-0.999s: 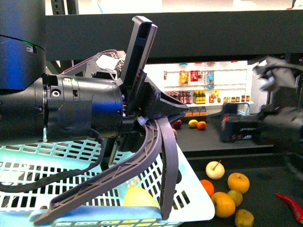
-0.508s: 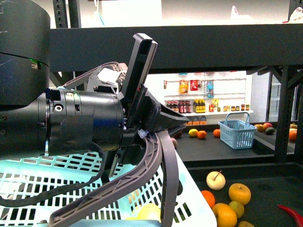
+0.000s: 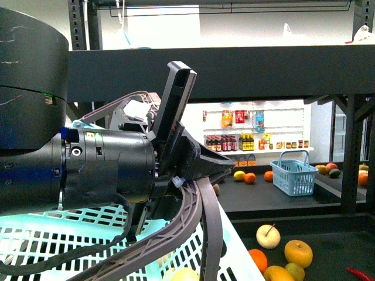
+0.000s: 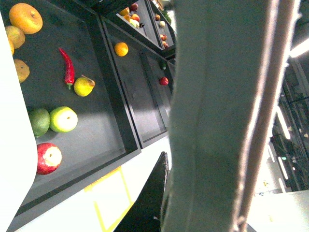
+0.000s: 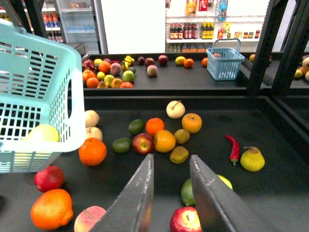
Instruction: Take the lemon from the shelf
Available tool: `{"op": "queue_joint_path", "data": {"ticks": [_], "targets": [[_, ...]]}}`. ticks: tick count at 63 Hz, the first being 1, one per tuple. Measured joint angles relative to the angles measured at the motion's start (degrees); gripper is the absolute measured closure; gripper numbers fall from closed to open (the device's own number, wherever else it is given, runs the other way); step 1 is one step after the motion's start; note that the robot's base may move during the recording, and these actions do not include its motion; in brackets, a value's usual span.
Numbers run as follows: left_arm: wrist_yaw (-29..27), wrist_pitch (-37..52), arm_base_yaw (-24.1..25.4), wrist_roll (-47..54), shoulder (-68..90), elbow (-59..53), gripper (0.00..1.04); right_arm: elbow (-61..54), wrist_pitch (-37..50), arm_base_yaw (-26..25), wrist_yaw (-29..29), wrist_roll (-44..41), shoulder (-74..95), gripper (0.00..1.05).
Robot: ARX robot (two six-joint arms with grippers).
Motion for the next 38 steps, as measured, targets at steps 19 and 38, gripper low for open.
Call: {"op": "queue_joint_path", "data": {"ticks": [19,38], "targets": [[-0.1,0.0,0.0,0.0,0.0,0.0,0.98,-3.7,1.0,0.0,0.0,-0.2,-2.8,1.02],[0.0,0.0,0.0,0.0,0.0,0.0,0.98,-5.5,1.4,0.0,0.0,-0.2,-4.3,1.02]]}}
